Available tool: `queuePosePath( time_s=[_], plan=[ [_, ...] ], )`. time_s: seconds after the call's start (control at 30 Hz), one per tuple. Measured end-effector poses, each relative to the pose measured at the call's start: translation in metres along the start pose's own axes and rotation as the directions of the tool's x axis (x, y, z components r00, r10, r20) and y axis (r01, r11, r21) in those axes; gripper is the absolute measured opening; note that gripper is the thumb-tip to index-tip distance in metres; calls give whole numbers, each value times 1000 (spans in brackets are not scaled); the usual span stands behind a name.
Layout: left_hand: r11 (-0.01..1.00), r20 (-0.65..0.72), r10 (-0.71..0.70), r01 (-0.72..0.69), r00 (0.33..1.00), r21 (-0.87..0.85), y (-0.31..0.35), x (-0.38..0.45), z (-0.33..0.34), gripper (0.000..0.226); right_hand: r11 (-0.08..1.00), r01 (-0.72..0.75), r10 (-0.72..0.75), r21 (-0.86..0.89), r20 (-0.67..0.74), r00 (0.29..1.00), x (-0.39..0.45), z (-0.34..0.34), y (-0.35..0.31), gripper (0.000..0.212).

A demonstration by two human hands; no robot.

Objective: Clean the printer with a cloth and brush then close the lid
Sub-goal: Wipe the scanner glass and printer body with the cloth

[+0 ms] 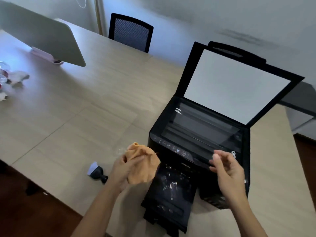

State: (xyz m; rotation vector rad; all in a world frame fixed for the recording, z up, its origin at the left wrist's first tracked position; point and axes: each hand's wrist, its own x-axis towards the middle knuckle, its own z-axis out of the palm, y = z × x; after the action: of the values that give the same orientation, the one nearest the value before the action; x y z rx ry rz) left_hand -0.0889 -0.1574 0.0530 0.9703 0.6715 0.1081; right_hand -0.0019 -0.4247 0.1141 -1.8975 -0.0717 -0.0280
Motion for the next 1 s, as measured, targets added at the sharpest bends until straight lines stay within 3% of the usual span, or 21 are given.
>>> queuePosePath(
  time_s=[0.03, 0.1, 0.2, 0.3, 0.4, 0.47, 0.5, 0.53, 0.57, 0.67, 0.73, 0.8, 0.87, 0.93, 1.0],
  plan=[
    [999, -97, 41, -40, 994, 5, 1, 10, -2, 24, 999, -6, 4, -37, -60, 998, 6, -16, 12, 9],
    [989, -209, 122, -102, 970, 106, 5, 31, 1, 35, 991, -14, -7, -133, -152, 988, 18, -45, 35, 8],
    [990, -123, 131, -123, 984, 67, -1, 62, 21, 32, 962, -84, 22, -261, -230, 973, 31, -75, 60, 16],
    [976, -56, 165, -171, 985, -136, -16, 78, 59, 41, 929, -93, 8, -357, -231, 973, 36, -78, 78, 52],
    [908, -282, 142, -238, 949, -345, -19, 78, 96, 51, 919, -81, 7, -385, -189, 982, 34, -65, 87, 72],
    [910, -434, -4, -177, 901, -375, -43, 77, 114, 61, 927, -95, 16, -363, -214, 977, 34, -61, 92, 76],
    [907, -480, -99, -119, 872, -403, -62, 76, 128, 83, 929, -89, 10, -359, -216, 976, 35, -60, 94, 77],
    [895, -453, -160, -65, 877, -442, -86, 71, 142, 107, 931, -84, 7, -355, -212, 977, 34, -60, 94, 77],
    [891, -386, -171, -25, 907, -454, -107, 62, 159, 115, 933, -81, 6, -350, -209, 978, 33, -60, 95, 77],
    [826, -190, -318, 174, 929, -536, -170, 38, 210, 104, 938, -71, -7, -338, -223, 975, 33, -61, 97, 77],
    [809, -62, -377, 296, 924, -507, -166, 3, 228, 99, 937, -65, -18, -342, -235, 972, 34, -63, 99, 76],
    [886, -103, -292, 229, 951, -404, -132, -10, 224, 72, 936, -58, -28, -347, -239, 971, 35, -64, 101, 75],
    [931, -304, -68, -50, 950, -363, -110, 15, 204, 57, 931, -62, -28, -360, -241, 970, 37, -63, 101, 74],
    [939, -450, 122, -250, 885, -237, -89, 49, 169, 76, 929, -63, -28, -365, -239, 971, 37, -62, 102, 73],
    [948, -519, 184, -290, 834, -130, -71, 76, 136, 87, 930, -65, -23, -361, -236, 972, 37, -61, 102, 74]
  ],
)
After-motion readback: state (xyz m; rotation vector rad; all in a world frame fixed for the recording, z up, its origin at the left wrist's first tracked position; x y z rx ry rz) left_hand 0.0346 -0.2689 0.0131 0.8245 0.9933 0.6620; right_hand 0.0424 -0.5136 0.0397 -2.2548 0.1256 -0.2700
